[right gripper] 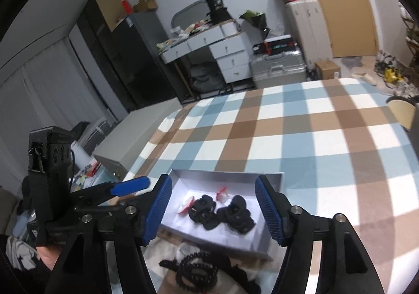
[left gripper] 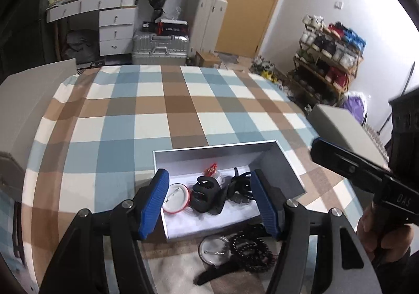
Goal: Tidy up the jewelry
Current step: 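Withdraw both grippers from the box back over the remaining items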
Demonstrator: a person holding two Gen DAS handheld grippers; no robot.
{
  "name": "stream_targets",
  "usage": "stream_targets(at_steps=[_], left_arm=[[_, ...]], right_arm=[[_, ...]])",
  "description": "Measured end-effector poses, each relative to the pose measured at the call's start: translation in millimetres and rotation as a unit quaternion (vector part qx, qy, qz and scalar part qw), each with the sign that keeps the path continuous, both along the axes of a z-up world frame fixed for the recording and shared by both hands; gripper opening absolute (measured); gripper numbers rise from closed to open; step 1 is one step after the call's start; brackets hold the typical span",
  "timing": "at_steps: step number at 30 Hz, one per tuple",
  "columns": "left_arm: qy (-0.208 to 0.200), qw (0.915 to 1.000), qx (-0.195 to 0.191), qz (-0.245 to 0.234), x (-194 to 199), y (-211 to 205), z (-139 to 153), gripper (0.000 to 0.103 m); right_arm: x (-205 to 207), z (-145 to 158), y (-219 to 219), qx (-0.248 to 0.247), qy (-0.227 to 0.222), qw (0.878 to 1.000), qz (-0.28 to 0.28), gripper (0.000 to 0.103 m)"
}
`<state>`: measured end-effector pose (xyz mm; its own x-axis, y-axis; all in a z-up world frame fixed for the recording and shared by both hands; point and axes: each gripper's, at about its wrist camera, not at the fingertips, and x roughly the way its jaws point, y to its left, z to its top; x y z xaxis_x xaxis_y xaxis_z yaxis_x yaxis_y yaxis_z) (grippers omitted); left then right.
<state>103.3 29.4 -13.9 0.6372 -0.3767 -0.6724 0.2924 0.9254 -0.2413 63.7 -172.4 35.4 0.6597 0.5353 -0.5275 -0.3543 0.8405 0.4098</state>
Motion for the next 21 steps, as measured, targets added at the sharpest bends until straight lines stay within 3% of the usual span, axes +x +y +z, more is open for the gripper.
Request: stream_targets(at_steps=[6, 10, 14, 21], left_arm=[[-0.011, 0.9997, -0.011, 0.017, -19, 9, 10, 0.061], [-0.029, 0.9983, -0.018, 0.046, -34, 9, 15, 0.079], [-0.065, 0.9964, -0.002, 0.054, -49, 2, 21, 0.082], [-0.072, 0.9948, 0.030, 0.065, -65, -2, 8, 0.087]], right_arm=[[-27, 14, -14, 0.000, -0.016, 1.000, -0.019, 0.069], [-45, 22, -20, 0.002, -0.040, 0.999, -0.033, 0.075], [-64, 23, -23, -0.001, -0.057, 0.998, -0.041, 0.078], [-95, 8, -16, -0.040, -0.081, 0.995, -0.038, 0.084]])
